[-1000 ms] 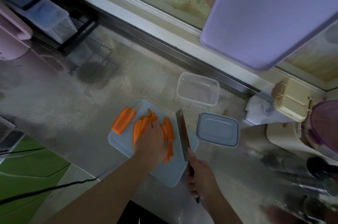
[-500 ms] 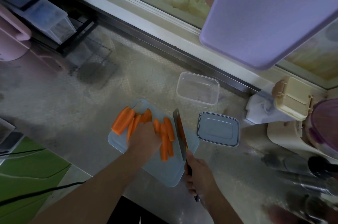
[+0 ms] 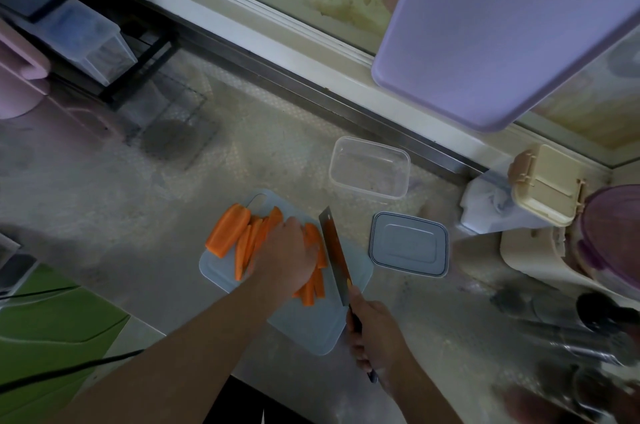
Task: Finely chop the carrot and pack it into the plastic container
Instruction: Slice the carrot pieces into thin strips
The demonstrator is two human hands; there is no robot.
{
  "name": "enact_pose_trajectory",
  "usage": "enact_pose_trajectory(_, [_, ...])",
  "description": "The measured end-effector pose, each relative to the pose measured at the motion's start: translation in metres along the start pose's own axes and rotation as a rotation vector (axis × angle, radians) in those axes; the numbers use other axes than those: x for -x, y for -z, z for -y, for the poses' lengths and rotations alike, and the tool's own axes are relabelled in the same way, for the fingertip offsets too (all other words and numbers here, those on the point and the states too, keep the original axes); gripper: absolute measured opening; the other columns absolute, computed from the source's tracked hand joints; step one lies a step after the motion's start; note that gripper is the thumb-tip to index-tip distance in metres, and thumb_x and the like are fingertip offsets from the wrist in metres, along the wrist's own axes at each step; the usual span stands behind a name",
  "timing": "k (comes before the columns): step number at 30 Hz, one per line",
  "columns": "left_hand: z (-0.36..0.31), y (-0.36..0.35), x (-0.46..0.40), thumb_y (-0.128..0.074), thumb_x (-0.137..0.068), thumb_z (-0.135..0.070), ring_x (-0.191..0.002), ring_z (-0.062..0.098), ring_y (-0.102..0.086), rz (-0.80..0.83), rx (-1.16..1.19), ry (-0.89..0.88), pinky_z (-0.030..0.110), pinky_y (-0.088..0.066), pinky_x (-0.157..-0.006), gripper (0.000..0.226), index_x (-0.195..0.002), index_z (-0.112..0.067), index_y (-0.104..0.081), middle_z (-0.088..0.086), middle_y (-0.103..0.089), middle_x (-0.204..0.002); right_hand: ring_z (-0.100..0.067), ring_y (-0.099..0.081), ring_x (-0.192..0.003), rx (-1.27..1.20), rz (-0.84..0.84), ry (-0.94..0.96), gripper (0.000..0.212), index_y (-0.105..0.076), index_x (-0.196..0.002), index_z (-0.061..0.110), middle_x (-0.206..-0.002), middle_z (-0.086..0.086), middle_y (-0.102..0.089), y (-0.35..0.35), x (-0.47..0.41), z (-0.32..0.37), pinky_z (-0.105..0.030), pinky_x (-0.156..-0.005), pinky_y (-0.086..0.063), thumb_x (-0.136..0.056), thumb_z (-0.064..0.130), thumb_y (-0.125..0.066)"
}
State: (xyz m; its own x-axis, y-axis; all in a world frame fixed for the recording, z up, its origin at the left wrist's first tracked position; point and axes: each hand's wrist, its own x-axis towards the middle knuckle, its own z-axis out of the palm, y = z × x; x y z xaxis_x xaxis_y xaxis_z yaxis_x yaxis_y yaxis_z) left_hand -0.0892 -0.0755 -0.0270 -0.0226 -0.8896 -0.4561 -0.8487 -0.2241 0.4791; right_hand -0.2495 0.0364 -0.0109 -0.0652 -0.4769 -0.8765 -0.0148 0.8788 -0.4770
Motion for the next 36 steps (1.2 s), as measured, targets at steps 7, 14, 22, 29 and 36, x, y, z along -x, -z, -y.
enact_pose_trajectory(7, [0.002, -0.010, -0.024, -0.077, -0.089, -0.029, -0.097, 0.018, -0.059, 0.046, 0.025, -0.034, 0.035, -0.055, -0.080, 0.040, -0.119, -0.030, -0.051, -0.002, -0.055, -0.110, -0.012, -0.024, -0.043, -0.023, -0.013, -0.023, 0.057, -0.040, -0.061, 0.021, -0.054, 0.003, -0.032, 0.000, -0.003, -0.001, -0.022, -0.044, -0.020, -0.101, 0.062, -0.043])
enact_pose_trajectory(14, [-0.002, -0.012, -0.026, -0.072, -0.091, -0.016, -0.087, 0.013, -0.063, -0.045, 0.134, -0.124, 0.035, -0.058, -0.075, 0.023, -0.102, -0.028, -0.055, -0.008, -0.061, -0.094, -0.012, -0.024, -0.044, -0.034, -0.017, -0.012, 0.058, -0.039, -0.060, 0.022, -0.054, 0.002, -0.031, 0.001, -0.005, 0.000, -0.022, -0.044, -0.020, -0.100, 0.063, -0.044])
enact_pose_trajectory(22, [0.008, 0.021, -0.039, -0.076, -0.092, -0.011, -0.077, 0.017, -0.075, 0.011, 0.642, 0.023, 0.034, -0.062, -0.075, 0.016, -0.093, -0.025, -0.071, -0.003, -0.075, -0.085, -0.013, -0.022, -0.045, -0.047, 0.014, -0.003, 0.057, -0.040, -0.061, 0.021, -0.055, 0.001, -0.030, 0.005, -0.002, 0.003, -0.023, -0.045, -0.017, -0.100, 0.063, -0.044])
enact_pose_trajectory(29, [0.031, 0.013, -0.015, -0.076, -0.091, -0.030, -0.094, 0.016, -0.067, 0.120, 0.007, -0.035, 0.033, -0.057, -0.080, 0.025, -0.111, -0.022, -0.062, -0.003, -0.065, -0.101, -0.012, -0.026, -0.040, -0.006, 0.001, 0.009, 0.058, -0.039, -0.062, 0.020, -0.051, 0.002, -0.032, -0.009, 0.002, 0.001, -0.020, -0.042, -0.021, -0.099, 0.064, -0.044])
enact_pose_trajectory(36, [0.038, -0.023, 0.013, -0.064, -0.098, -0.044, -0.086, 0.017, -0.068, 0.068, -0.095, 0.020, 0.036, -0.061, -0.077, 0.071, -0.149, -0.009, -0.030, 0.001, -0.066, -0.101, -0.014, -0.067, -0.067, 0.515, -0.278, 0.307, 0.025, -0.044, -0.107, 0.034, -0.078, -0.001, -0.067, -0.023, -0.007, -0.015, -0.040, -0.063, -0.058, -0.105, 0.054, -0.028])
